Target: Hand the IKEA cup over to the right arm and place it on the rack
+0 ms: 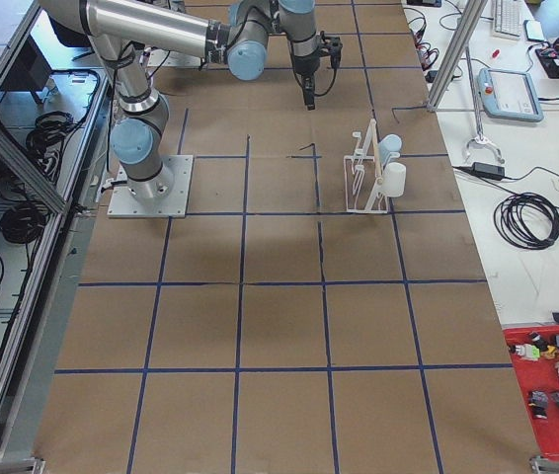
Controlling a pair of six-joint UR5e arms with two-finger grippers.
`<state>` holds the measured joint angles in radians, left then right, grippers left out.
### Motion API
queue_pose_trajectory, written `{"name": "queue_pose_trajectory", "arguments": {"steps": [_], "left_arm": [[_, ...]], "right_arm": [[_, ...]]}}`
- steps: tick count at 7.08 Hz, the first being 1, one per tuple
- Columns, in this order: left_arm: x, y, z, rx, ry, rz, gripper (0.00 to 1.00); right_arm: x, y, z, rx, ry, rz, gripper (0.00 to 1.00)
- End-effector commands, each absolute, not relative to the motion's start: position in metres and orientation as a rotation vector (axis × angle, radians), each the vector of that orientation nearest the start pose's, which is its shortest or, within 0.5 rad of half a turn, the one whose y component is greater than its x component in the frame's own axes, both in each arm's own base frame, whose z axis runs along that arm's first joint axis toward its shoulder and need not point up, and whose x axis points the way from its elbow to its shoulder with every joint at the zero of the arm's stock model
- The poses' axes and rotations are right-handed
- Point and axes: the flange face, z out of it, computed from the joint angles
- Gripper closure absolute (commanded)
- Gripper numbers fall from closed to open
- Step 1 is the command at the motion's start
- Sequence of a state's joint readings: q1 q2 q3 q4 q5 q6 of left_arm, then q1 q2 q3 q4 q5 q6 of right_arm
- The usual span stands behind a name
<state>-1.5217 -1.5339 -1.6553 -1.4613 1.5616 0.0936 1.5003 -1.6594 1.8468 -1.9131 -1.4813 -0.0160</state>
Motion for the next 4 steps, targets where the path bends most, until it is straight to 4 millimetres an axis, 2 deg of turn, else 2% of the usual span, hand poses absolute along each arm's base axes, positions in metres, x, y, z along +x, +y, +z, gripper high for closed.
{"name": "queue_pose_trajectory", "arguments": {"steps": [1, 3, 4], "left_arm": [[-0.11, -0.488, 0.475, 0.07, 3.144, -0.097, 0.01], [-0.11, -0.488, 0.475, 0.07, 3.144, -0.097, 0.01], [-0.11, -0.488, 0.475, 0.07, 3.144, -0.097, 0.01]], "right_arm": [[0.11, -0.426, 0.464, 0.074, 3.137, -0.128, 0.0], [0.114, -0.425, 0.498, 0.074, 3.129, -0.078, 0.0], [0.116, -0.437, 0.507, 0.088, 3.118, -0.044, 0.0]]}}
